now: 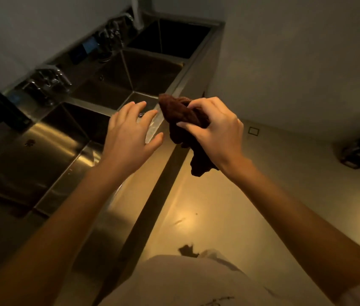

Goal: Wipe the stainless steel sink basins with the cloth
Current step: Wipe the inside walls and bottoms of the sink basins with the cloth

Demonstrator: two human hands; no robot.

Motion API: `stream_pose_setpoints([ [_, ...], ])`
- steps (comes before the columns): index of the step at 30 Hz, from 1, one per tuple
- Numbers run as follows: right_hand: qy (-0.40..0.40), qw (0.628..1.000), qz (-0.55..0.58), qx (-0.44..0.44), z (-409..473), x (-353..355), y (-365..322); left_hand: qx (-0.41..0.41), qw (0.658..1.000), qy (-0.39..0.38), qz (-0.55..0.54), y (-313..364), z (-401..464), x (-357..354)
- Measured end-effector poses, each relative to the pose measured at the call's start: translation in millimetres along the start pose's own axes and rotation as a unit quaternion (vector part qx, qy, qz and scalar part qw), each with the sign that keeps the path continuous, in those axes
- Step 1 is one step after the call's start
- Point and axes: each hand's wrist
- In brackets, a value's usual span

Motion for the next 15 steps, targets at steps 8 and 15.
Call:
stream_pose_setpoints([
  [8,0.006,0.994,-0.076,-0.074,-6.5,49.1,97.4,-0.084,0.996,-0.039,-0.015,83.6,51.7,-59.9],
  [15,-0.023,0.981,-0.144,-0.131,1.9,56.4,157.7,-0.14,0.987,-0.071,-0.034,115.3,99.1,-103.1],
])
Point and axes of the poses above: each hand's wrist, its own z-axis towards the middle knuckle, its own x-axis out of the back of the hand, y = z × x, and after that the axes turned 5 degrees about y, right-handed
